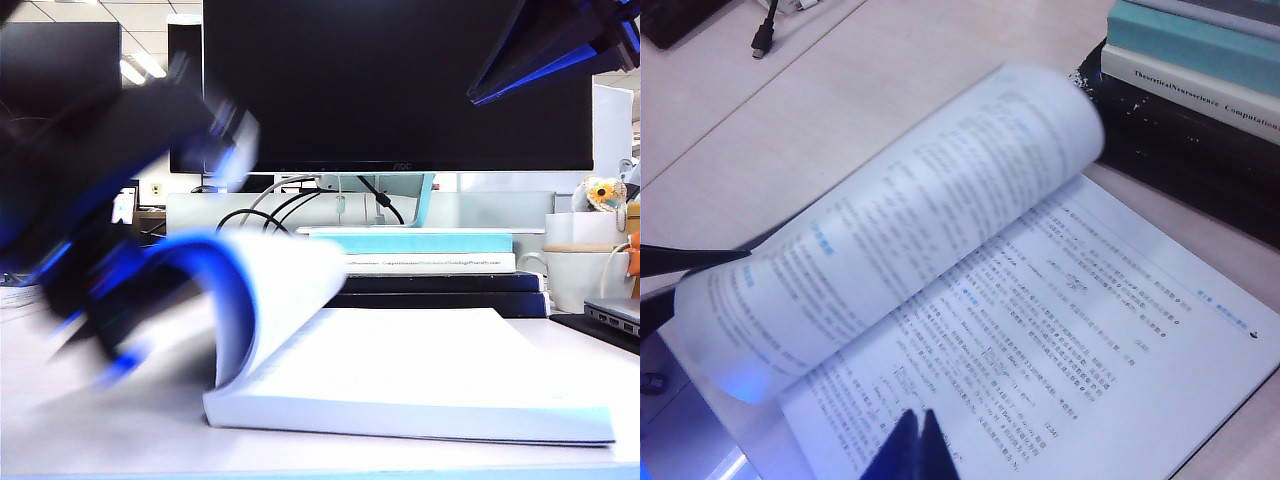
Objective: Close the book.
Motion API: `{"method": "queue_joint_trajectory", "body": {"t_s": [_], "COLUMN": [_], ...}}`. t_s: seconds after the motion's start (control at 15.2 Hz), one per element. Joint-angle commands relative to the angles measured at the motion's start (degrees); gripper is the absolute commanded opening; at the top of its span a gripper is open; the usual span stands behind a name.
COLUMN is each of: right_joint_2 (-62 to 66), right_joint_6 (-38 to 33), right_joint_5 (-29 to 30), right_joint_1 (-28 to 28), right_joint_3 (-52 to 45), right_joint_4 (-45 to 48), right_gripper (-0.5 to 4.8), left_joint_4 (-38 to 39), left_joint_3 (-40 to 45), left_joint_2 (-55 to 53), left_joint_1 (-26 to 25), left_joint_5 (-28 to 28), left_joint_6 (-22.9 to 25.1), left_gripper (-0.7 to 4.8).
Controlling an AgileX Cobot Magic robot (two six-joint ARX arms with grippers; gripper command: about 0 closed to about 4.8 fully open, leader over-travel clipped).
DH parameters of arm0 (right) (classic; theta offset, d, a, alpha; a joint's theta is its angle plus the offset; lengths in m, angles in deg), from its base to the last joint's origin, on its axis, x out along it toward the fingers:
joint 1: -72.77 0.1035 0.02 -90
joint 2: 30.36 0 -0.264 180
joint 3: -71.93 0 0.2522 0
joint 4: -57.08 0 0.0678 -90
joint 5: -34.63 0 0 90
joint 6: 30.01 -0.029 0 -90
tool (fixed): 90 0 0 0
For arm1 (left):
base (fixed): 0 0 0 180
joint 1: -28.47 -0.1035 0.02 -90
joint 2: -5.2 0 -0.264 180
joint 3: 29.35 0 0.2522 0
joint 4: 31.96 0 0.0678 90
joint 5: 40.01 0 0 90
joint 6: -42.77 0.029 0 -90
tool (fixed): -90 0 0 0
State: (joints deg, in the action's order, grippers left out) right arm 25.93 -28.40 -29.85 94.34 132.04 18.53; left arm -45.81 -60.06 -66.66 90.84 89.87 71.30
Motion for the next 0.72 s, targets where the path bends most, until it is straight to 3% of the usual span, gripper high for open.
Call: {"method": "queue_joint_trajectory", "body": {"t_s": [0.07, 0.13, 0.2, 0.26, 0.33, 0.46, 0.72], "right_joint_2": [-0.15, -0.15, -0.13, -0.13, -0.13, -0.11, -0.04], "right_joint_6": [0.35, 0.35, 0.35, 0.35, 0.35, 0.37, 0.37], "right_joint_5": [0.09, 0.09, 0.07, 0.07, 0.02, -0.13, -0.13], "right_joint_1": [0.02, 0.02, 0.02, 0.02, 0.02, 0.02, 0.02], "right_joint_3": [0.13, 0.13, 0.13, 0.13, 0.13, 0.13, 0.13], "right_joint_4": [0.48, 0.48, 0.5, 0.5, 0.52, 0.55, 1.05], "right_gripper": [-0.01, -0.01, -0.01, -0.01, -0.01, -0.01, -0.01], "left_joint_4": [-3.39, -3.45, -4.52, -5.92, -8.31, -10.05, -13.6], "left_joint_3": [-3.98, -4.85, -6.05, -6.56, -6.75, -6.75, -6.78], "left_joint_2": [0.15, 0.15, 0.15, 0.15, 0.15, 0.15, 0.15], "left_joint_1": [0.33, 0.63, 0.63, 0.63, 0.63, 0.59, 0.57], "left_joint_5": [-10.47, -13.84, -18.73, -21.14, -22.32, -21.94, -22.1], "left_joint_6": [-0.04, -0.04, -0.2, -1.31, -3.78, -6.12, -6.27], "left_gripper": [0.3, 1.12, 2.81, 3.83, 4.31, 4.31, 4.31]}}
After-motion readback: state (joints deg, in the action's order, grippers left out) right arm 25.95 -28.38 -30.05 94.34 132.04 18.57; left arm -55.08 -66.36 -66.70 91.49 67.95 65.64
